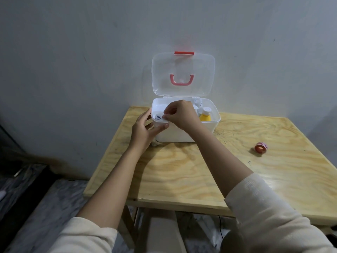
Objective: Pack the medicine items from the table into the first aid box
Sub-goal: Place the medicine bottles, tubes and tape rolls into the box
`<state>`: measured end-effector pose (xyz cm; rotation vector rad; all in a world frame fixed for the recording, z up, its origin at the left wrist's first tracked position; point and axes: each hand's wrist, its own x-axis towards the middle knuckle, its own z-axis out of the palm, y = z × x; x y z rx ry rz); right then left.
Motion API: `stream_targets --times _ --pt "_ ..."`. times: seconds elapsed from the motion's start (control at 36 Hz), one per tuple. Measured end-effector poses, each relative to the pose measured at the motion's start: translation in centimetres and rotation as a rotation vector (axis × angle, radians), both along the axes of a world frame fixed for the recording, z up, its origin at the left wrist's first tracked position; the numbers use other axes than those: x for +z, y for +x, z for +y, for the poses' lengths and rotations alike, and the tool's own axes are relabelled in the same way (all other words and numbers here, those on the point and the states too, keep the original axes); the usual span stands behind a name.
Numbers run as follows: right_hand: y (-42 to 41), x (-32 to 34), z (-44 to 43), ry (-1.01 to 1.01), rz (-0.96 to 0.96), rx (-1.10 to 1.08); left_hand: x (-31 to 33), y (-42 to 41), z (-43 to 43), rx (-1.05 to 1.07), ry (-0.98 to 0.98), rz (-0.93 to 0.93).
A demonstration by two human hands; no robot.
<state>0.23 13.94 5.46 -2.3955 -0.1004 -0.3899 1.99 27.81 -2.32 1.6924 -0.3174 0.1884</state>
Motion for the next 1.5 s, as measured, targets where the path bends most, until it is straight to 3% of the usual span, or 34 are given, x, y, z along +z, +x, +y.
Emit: stream_targets --times 0.22,0.56,0.67,0.83,0.94,1.25,1.5 --pt "-0.3 -0.3 0.3 0.021 -0.079 -0.03 0.2 -0.3 -0.1 -0.02 0.051 -0.024" --pt "-4.9 0.2 -7.8 0.168 -0.441 -0.269 1.0 -1.0 -1.1 -0.022 0.157 -0.026" --pt "-7.2 -2.2 -13.4 0.089 -0.331 -0.447 1.0 -0.6 -2.0 0.055 0.178 -0.04" --pt "-10.3 -7.0 -19.9 0.044 0.113 -0.631 1.4 -0.2 -2.5 0.079 0.217 0.024" --pt "-11.2 -8.2 -19.8 0.073 0.176 -0.553 1.2 -0.2 -2.7 0.096 0.209 0.045" --pt "-11.5 -9.4 -13.2 0.172 0.011 -0.3 0.9 0.2 -2.4 0.114 0.223 0.049" --pt "-10.5 -10.2 -10.0 -0.186 -0.002 -0.168 1.0 0.2 -2.4 0.102 0.219 0.04"
